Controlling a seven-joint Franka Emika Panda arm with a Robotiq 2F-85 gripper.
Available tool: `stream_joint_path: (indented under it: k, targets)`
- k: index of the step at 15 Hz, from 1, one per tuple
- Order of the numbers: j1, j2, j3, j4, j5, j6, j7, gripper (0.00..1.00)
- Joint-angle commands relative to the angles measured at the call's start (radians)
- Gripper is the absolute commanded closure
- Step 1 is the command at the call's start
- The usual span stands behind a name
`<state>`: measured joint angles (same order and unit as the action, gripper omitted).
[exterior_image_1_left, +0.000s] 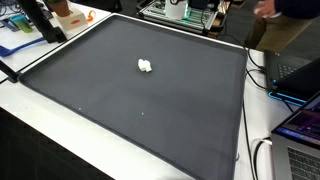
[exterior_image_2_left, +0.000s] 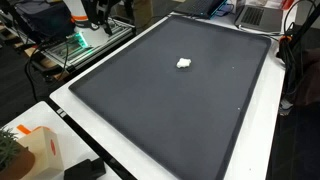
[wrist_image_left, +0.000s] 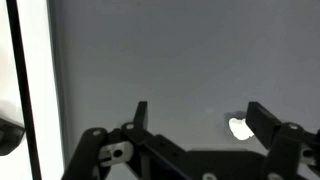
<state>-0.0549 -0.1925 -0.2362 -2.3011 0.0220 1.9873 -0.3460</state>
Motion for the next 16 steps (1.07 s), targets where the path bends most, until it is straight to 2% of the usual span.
stream_joint_path:
  k: [1, 12, 16]
  targets:
    - [-0.023, 0.001, 0.022, 0.001, 0.004, -0.002, -0.003, 0.0]
    - [-0.023, 0.001, 0.022, 0.001, 0.004, -0.002, -0.003, 0.0]
    - [-0.014, -0.045, 0.049, -0.101, 0.026, 0.117, 0.012, 0.0]
